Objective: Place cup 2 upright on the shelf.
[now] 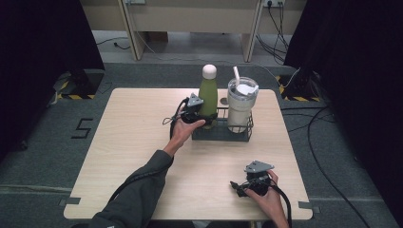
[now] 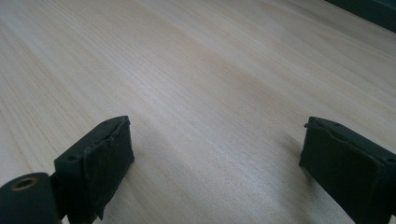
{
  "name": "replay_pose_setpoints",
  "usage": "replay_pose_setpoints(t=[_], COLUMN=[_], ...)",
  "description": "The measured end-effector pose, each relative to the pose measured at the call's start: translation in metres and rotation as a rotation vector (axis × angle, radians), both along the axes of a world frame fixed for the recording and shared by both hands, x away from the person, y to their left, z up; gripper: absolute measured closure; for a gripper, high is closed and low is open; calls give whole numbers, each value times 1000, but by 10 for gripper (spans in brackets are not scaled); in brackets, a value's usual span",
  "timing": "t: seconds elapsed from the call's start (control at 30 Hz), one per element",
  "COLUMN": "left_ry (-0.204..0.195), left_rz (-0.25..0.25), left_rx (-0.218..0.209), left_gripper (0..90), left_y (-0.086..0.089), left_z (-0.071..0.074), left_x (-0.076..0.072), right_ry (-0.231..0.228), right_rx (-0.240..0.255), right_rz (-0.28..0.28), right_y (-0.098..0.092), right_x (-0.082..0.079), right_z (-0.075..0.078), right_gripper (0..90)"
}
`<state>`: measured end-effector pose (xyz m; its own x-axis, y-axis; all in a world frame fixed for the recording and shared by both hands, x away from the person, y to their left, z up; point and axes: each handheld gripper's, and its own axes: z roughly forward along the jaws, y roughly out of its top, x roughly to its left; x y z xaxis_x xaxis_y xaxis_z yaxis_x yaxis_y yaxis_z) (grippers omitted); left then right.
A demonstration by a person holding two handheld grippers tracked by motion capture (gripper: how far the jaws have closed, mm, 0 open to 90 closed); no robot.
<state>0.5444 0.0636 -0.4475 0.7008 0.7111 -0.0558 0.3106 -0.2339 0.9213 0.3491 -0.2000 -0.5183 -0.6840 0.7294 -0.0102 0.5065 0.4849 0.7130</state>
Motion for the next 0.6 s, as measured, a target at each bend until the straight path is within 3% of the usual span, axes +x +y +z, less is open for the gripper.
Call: replay_pose_setpoints(t=[0.33, 0.6], left_ry=[-20, -23], left_rz=[-8, -7], left_rx=[23, 18], left_gripper=[202, 200], left_y=[-2, -1], left_z=[-1, -2], left_x=[-3, -3], right_ry=[0, 0], right_rx=[0, 0], right_rz=[0, 1], right_y=[0, 0], right_x=[0, 0], right_z=[0, 0], right_gripper=[94, 94])
